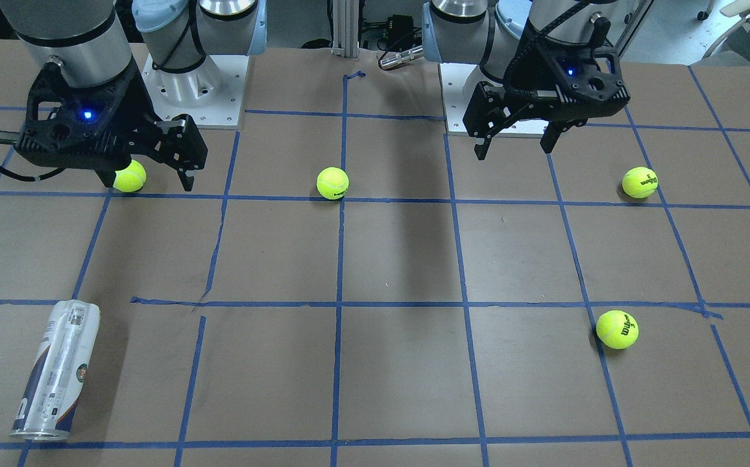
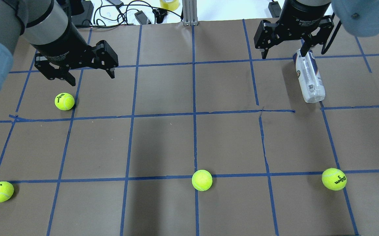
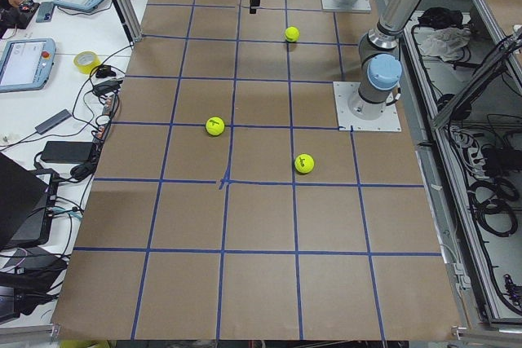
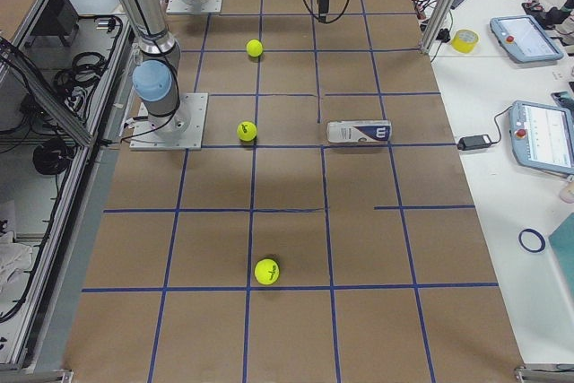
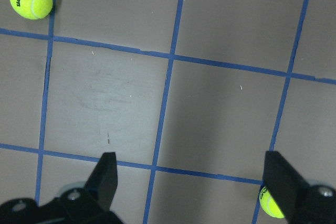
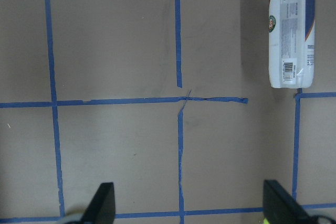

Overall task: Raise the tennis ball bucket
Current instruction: 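Move the right gripper above the white tennis ball can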

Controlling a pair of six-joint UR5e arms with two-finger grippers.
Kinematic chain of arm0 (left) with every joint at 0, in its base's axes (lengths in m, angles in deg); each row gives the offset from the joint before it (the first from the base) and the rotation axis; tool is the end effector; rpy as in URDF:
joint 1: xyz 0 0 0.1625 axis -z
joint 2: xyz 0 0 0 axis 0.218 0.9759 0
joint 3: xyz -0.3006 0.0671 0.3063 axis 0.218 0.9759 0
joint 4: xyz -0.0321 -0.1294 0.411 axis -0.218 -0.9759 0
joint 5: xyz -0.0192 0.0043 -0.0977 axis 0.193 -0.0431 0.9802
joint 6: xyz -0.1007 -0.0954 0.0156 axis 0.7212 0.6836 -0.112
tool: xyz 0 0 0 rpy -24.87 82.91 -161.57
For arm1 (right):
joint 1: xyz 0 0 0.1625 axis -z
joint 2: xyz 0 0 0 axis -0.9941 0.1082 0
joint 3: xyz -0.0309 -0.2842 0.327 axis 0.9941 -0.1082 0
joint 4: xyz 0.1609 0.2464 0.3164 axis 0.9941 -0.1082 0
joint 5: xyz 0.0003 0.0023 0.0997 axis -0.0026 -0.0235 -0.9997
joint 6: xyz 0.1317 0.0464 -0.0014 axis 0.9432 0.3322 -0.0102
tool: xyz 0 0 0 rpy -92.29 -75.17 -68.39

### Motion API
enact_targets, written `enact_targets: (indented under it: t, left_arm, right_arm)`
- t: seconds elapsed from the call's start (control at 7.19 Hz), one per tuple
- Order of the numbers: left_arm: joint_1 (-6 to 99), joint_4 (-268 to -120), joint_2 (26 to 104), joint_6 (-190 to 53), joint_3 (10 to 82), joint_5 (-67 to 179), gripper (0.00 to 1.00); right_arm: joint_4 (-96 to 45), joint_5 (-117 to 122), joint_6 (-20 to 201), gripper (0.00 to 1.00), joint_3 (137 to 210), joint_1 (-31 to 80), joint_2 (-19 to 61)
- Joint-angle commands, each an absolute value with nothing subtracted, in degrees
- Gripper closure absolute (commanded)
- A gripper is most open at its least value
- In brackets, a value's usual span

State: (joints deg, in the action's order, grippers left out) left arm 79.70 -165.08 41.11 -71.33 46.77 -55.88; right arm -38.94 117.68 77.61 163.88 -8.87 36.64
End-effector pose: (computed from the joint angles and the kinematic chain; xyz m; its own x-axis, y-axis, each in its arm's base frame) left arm -0.1520 -0.4872 0.4850 -0.9850 -0.1720 0.0148 -0.1726 0.9802 -0.0972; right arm 0.1538 -0.5454 0.4788 -0.9993 0.0191 0.0324 0.0173 0.9983 -0.0554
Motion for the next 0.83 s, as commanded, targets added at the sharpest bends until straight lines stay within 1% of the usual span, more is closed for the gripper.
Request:
enact_targets:
  t: [0.0,0.42,0.7]
  left_arm:
    - [79.7,-165.1,41.0,-71.3,46.8,-55.9,0.00]
    - [79.7,-165.1,41.0,-71.3,46.8,-55.9,0.00]
    - [79.7,-165.2,41.0,-71.3,46.8,-55.9,0.00]
  right_arm:
    - [-39.2,117.6,77.5,0.00,164.0,-8.8,36.6]
    - [-39.6,117.2,77.7,0.00,164.0,-8.7,36.2]
    - [-41.2,116.8,79.0,0.00,163.9,-8.1,34.4]
